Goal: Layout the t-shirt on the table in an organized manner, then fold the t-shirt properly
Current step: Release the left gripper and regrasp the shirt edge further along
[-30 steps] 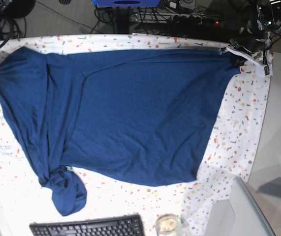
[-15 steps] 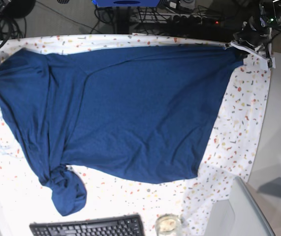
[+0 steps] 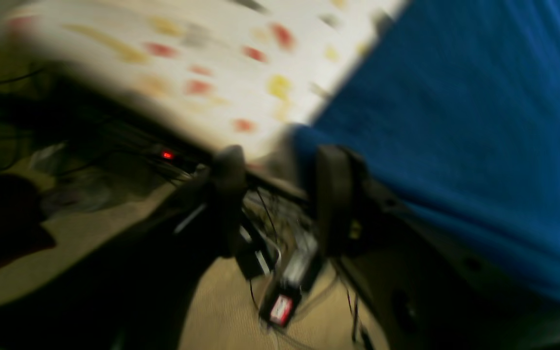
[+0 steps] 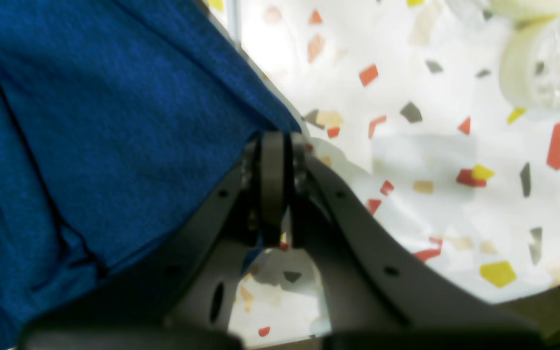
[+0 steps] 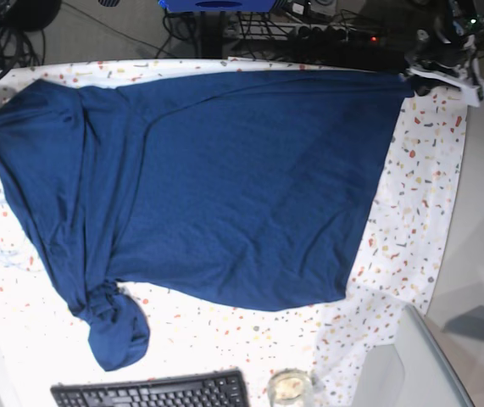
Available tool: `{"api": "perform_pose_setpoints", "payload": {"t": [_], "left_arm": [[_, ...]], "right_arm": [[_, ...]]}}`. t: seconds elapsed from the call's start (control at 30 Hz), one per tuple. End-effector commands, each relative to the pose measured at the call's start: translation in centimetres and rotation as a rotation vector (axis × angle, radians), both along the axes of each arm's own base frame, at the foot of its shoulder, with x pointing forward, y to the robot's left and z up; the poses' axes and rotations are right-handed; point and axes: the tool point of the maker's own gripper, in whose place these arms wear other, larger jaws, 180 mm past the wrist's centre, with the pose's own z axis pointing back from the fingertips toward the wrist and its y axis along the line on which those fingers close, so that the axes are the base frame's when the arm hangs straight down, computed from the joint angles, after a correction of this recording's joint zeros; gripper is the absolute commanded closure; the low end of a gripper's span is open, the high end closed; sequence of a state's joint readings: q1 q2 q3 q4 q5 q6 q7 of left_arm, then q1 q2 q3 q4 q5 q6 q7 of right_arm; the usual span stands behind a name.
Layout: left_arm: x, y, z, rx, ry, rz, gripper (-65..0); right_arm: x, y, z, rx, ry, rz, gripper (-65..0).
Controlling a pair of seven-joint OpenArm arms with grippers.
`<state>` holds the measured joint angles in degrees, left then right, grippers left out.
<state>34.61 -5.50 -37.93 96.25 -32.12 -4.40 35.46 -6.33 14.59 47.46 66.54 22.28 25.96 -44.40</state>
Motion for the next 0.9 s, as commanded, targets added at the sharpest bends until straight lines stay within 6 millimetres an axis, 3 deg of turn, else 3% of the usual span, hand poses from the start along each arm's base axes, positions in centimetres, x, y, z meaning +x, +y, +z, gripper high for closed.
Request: {"api": "perform_pose_setpoints", "payload": {"t": [0.0, 0.13, 0.2, 0.27, 0.4, 0.53, 0.57, 0.7, 0.87], "left_arm": [[0.5, 1.5, 2.1, 0.055, -0.055, 0.017, -26.3], [1.6, 3.1, 6.3, 0.140, -0.147, 0.038, -26.2], [2.7, 2.8, 7.6, 0.156, -0.186, 0.022, -26.0], [4.6, 1.3, 7.6, 0.128, -0.219, -0.016, -25.8], [10.2, -4.0, 4.6, -0.008, -0.258, -0.118, -23.4], [15.3, -7.6, 0.0, -0.077, -0.199, -0.196, 0.0], [16.2, -8.3, -0.9, -0.069, -0.172, -0.218, 0.0], [17.5, -9.0, -2.6, 0.016, -0.118, -0.286, 0.0], [16.5, -7.5, -4.8, 0.105, -0.064, -0.298, 0.0]], "right_arm": [[1.0, -1.6, 1.6, -0.043, -0.041, -0.002, 0.0], [1.0, -1.6, 1.5, -0.043, -0.040, -0.002, 0.0], [1.0, -1.6, 1.5, -0.043, -0.040, -0.002, 0.0], [1.0, -1.6, 1.5, -0.043, -0.040, -0.002, 0.0], [1.0, -1.6, 1.5, -0.043, -0.040, -0.002, 0.0], [1.0, -1.6, 1.5, -0.044, -0.041, -0.002, 0.0], [1.0, -1.6, 1.6, -0.044, -0.042, -0.002, 0.0], [1.0, -1.8, 1.7, -0.049, -0.044, -0.002, 0.0], [1.1, -1.9, 1.7, -0.053, -0.044, -0.001, 0.0]]}}
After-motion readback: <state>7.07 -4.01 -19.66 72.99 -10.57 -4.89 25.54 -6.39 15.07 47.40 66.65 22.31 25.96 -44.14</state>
